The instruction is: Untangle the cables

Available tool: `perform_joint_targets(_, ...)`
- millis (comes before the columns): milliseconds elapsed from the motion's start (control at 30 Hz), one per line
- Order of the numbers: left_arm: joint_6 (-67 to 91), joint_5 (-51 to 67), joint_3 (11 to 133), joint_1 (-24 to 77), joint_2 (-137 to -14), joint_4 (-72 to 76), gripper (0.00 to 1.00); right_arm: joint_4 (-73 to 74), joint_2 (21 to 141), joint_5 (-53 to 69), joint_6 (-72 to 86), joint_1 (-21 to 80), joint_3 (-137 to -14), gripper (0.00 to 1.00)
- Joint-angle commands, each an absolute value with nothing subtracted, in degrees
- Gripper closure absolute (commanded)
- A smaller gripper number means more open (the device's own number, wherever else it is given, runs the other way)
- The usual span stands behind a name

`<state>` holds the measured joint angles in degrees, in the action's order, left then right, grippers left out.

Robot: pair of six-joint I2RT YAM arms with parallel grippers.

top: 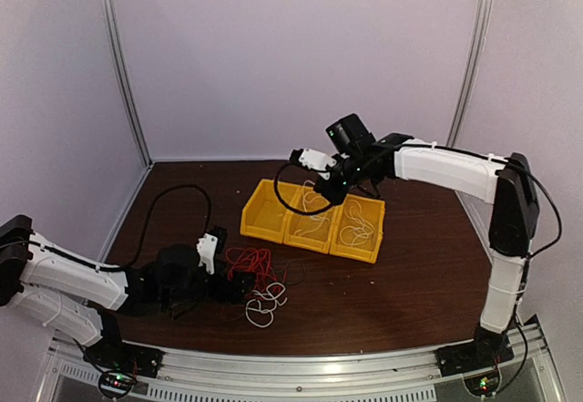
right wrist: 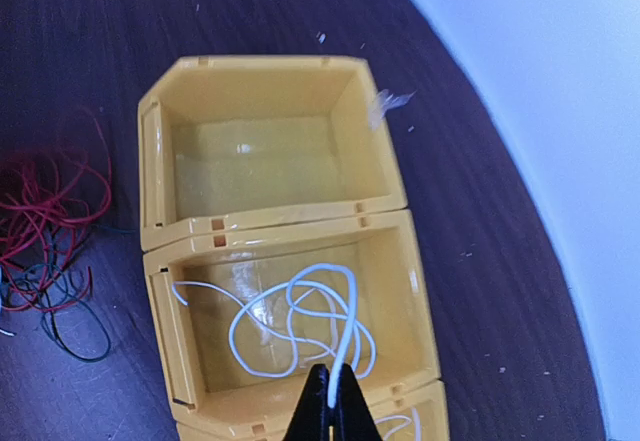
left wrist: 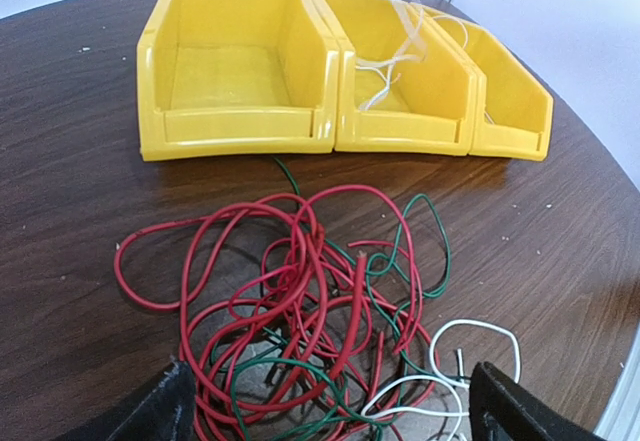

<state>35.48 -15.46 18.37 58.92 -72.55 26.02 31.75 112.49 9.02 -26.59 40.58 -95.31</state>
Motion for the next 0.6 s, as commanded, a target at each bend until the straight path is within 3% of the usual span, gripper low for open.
perform_joint_targets(0, 34.2, -16.9, 19.3, 58.6, -74.3, 29.3, 0.04, 34.9, 99.3, 5.6, -26.5, 39.3, -98.3, 1.0)
perform_joint_targets(267, 33.3, -22.0, 21.4, 58.6, -75.6, 29.4, 0.04, 38.9, 89.2, 4.4, -25.6, 37.0, -97.2, 1.0)
perform_joint_targets(567, 33.2, -21.6, 23.5, 58.6, -77.2, 28.1, 0.04, 34.7, 83.3, 3.9, -26.0, 33.1, -83.4, 1.0)
